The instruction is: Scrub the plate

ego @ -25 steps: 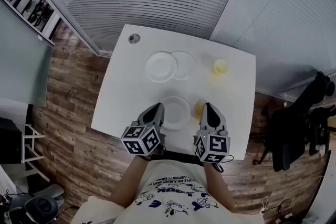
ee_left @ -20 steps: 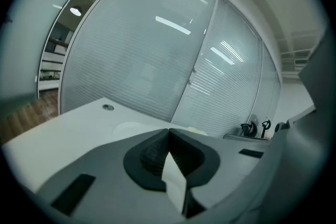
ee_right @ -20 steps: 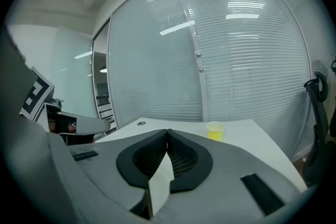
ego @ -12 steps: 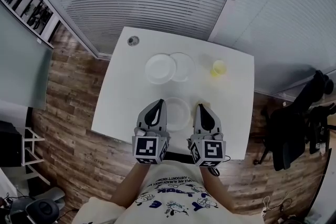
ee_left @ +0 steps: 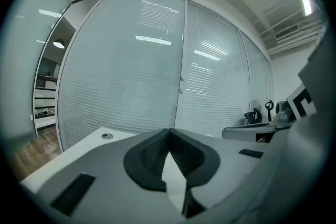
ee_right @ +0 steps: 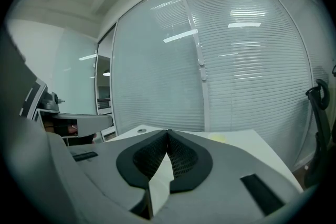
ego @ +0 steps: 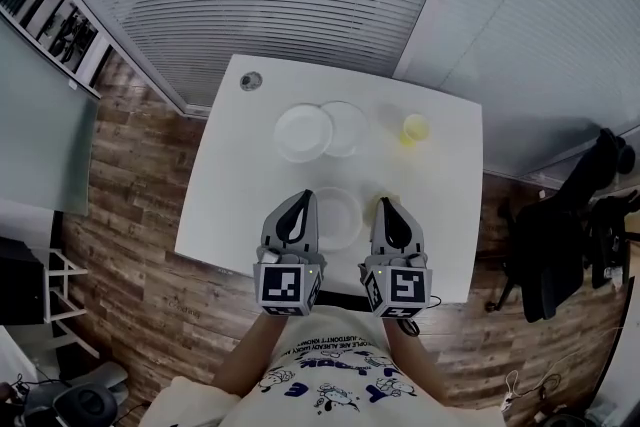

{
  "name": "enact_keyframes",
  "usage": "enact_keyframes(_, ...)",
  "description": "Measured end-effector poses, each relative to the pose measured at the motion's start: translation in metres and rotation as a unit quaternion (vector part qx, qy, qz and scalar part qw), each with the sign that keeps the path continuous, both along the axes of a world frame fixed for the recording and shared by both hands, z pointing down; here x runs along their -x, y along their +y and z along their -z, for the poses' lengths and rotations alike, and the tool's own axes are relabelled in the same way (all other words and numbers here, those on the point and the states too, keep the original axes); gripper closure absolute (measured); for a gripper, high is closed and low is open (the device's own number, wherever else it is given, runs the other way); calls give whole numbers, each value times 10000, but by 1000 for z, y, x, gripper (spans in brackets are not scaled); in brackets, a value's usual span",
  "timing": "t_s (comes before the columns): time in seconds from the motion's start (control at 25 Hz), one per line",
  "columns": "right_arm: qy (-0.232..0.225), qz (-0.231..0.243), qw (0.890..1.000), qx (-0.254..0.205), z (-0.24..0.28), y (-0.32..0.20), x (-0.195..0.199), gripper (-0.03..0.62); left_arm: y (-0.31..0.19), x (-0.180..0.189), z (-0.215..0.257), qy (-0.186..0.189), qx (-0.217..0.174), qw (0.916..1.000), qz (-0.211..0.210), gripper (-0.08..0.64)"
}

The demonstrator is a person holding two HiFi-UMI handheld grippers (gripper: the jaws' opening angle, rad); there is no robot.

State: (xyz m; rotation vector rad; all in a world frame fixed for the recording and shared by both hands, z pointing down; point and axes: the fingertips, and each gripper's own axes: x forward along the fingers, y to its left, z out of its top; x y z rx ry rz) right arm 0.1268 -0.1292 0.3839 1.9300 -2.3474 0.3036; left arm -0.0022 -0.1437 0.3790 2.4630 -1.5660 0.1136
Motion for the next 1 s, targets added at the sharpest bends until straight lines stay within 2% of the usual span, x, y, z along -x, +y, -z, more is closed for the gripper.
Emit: enact_keyframes(1.0, 88, -27, 9999, -113, 10, 1, 2, 591, 2, -3, 4, -120, -101, 9999, -21, 531)
